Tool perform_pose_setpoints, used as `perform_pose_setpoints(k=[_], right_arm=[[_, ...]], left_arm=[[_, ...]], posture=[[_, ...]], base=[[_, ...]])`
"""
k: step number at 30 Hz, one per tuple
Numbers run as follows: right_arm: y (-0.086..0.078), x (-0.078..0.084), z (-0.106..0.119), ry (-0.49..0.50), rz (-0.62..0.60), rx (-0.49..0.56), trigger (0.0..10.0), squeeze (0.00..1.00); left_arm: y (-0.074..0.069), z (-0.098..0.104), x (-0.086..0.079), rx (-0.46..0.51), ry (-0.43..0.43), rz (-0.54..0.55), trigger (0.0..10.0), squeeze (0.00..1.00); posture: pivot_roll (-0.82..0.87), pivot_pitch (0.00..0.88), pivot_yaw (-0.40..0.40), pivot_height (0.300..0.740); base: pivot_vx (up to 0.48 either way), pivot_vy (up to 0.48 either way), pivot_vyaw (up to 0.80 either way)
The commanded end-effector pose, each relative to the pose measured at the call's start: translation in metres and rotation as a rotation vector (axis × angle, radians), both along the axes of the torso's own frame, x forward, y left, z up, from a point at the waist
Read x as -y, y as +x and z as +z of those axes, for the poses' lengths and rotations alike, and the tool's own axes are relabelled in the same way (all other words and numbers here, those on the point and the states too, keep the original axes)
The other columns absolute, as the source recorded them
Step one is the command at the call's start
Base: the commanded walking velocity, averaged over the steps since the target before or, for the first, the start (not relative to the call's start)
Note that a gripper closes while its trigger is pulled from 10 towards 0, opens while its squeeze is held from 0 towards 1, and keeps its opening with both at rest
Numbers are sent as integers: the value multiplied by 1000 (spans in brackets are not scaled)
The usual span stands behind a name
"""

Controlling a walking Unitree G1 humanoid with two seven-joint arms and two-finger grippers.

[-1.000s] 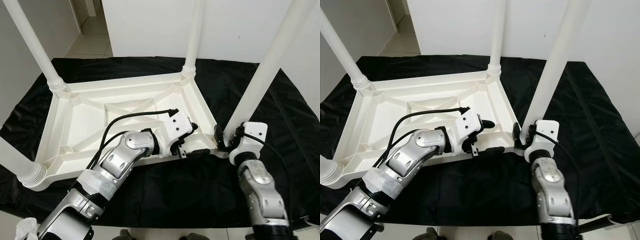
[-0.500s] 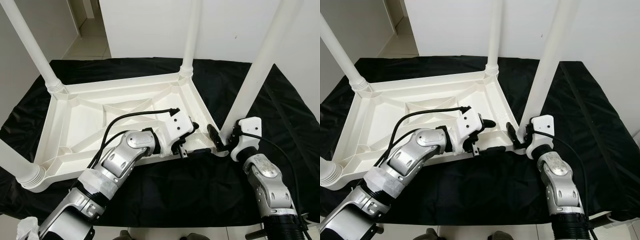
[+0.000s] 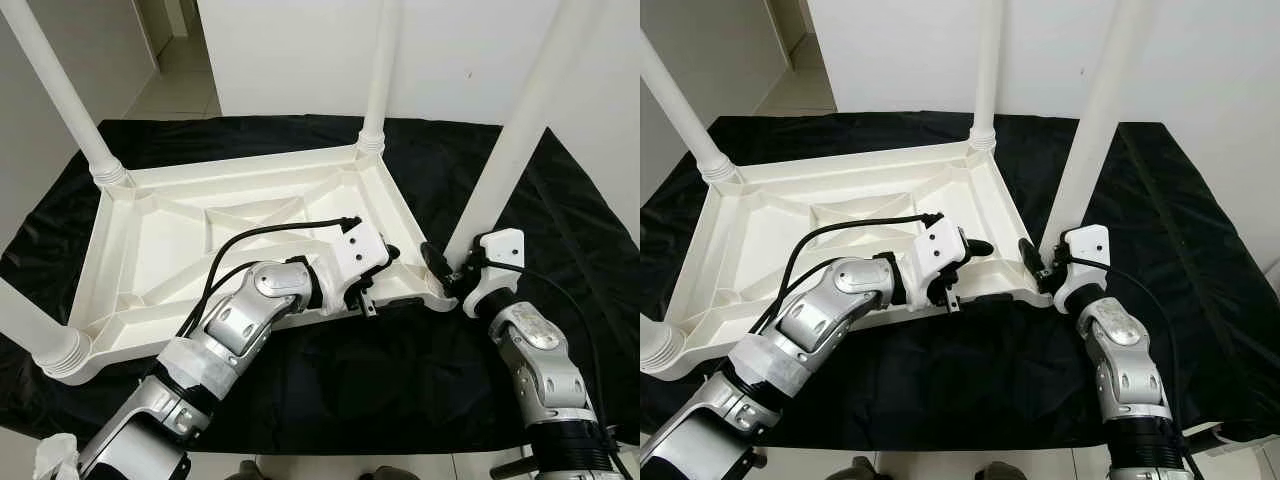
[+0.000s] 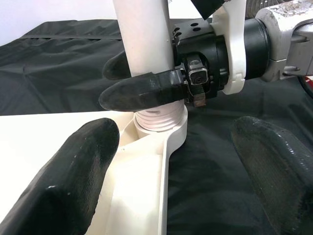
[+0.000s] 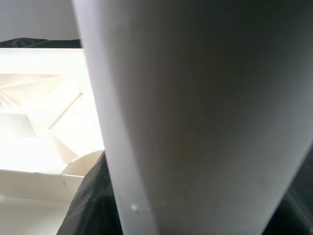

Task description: Building children table

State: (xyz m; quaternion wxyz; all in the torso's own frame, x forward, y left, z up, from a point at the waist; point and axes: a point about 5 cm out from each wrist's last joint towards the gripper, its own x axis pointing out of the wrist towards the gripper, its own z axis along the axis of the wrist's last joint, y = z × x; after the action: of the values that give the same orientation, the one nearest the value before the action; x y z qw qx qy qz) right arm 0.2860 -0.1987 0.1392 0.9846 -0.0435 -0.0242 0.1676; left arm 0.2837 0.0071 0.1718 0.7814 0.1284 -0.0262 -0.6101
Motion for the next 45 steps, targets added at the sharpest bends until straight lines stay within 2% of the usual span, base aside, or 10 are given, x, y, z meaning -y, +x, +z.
perform_pose_setpoints(k=[1,4,5,16,20,27,40,41,42,45], right_arm=[[-3,-4,-9,53,16,-45,0,0],[-4,-5,-11,58,-4,-48,0,0],[-4,-5,-12,61,-27,-55,10000,0],[-5,-13,-10,92,-234,-81,10000,0],[-10,-21,-7,148,-415,-94,10000,0],[-20,-34,-11,164,-578,-94,10000,0],[-29,-52,-10,174,-667,-80,10000,0],[-30,-53,-9,177,-662,-70,10000,851],[-31,-53,-8,179,-661,-59,10000,1000],[-31,-52,-6,178,-662,-41,10000,1000]], left_arm=[[-6,0,3,5,23,-79,10000,0],[-6,0,2,4,23,-78,10000,0],[-6,0,2,4,23,-78,10000,0],[-7,-2,2,-1,23,-73,10000,0],[-7,-3,1,-3,26,-73,10000,0],[-4,-3,-1,0,30,-62,10000,0],[-2,-3,-2,5,33,-58,10000,0],[-2,-3,-2,5,33,-58,10000,0],[-2,-3,-2,4,33,-58,10000,0],[-2,-3,-1,5,34,-59,10000,0]], posture=[[-72,0,35,740],[-72,0,35,740],[-72,0,33,740],[-71,0,25,740],[-75,0,24,740],[-77,0,24,740],[-76,0,21,740],[-78,0,21,740],[-78,0,21,740],[-78,0,20,740]], base=[[0,0,0],[0,0,0],[0,0,0],[0,0,0],[0,0,0],[0,0,0],[0,0,0],[0,0,0],[0,0,0],[0,0,0]])
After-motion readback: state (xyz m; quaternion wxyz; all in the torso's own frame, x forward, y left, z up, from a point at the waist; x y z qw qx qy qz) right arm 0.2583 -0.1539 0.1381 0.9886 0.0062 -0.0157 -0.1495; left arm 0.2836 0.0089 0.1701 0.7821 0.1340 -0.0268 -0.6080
